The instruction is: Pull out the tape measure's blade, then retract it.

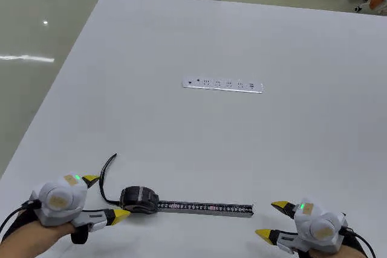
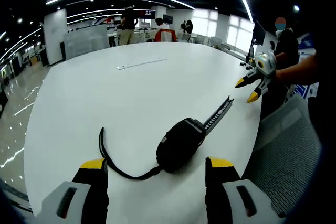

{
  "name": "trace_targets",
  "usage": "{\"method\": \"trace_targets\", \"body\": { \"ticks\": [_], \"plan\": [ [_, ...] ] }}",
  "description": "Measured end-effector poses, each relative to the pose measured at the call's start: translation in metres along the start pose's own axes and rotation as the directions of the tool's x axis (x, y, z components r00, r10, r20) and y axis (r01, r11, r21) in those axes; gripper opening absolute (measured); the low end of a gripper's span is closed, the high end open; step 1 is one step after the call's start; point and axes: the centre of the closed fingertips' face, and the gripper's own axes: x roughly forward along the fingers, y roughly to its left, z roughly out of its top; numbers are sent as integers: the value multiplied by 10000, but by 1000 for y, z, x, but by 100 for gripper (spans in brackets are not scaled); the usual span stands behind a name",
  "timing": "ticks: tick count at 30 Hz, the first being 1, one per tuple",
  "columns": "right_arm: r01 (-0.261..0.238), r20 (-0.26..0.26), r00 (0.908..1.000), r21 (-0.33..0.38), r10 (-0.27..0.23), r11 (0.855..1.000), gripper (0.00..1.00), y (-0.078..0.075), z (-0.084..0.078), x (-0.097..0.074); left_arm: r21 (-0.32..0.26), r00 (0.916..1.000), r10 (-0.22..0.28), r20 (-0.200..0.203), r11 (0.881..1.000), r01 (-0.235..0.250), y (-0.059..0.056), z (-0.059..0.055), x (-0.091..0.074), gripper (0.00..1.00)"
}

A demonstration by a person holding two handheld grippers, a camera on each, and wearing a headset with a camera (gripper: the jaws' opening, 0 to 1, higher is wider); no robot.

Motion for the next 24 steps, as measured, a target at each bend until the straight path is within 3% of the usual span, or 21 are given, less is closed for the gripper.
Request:
{"method": "trace_targets", "body": {
  "ticks": [2, 5, 12, 13, 14, 15, 17, 19, 24],
  "plan": [
    [656, 437, 9968, 220, -665, 9976, 54, -7, 3, -9, -937, 9986, 232, 465, 9954, -187, 3, 0, -9, 75],
    [1069, 545, 9925, 507, -1097, 9930, 55, -10, -1, -19, -498, 9965, 608, 577, 9971, -579, 5, -6, -19, 78],
    [1327, 737, 9871, 1190, -1421, 9840, 68, 1, -11, -34, -618, 9911, 890, 994, 9946, -831, 4, -10, -35, 84],
    [1347, 769, 9865, 1225, -1447, 9833, 70, 3, -11, -35, -678, 9910, 834, 1052, 9948, -765, 2, -10, -35, 84],
    [1342, 774, 9865, 1255, -1445, 9830, 72, 4, -12, -36, -852, 9894, 444, 1382, 9958, -328, -6, -5, -36, 87],
    [1222, 710, 9886, 1394, -1330, 9827, 74, 8, -14, -36, -1017, 9813, -12, 1922, 9946, 212, -16, 2, -37, 91],
    [1214, 599, 9897, 1346, -1303, 9834, 75, 10, -17, -38, -591, 9871, 347, 1563, 9979, -258, -14, -5, -38, 99],
    [1190, 688, 9891, 1476, -1303, 9819, 78, 11, -17, -41, -368, 9884, 272, 1492, 9991, -220, -18, -8, -38, 100],
    [1467, 1030, 9813, 1459, -1625, 9784, 93, 9, -16, -49, -433, 9855, 415, 1645, 9985, -348, -10, -9, -40, 100]
  ]
}}
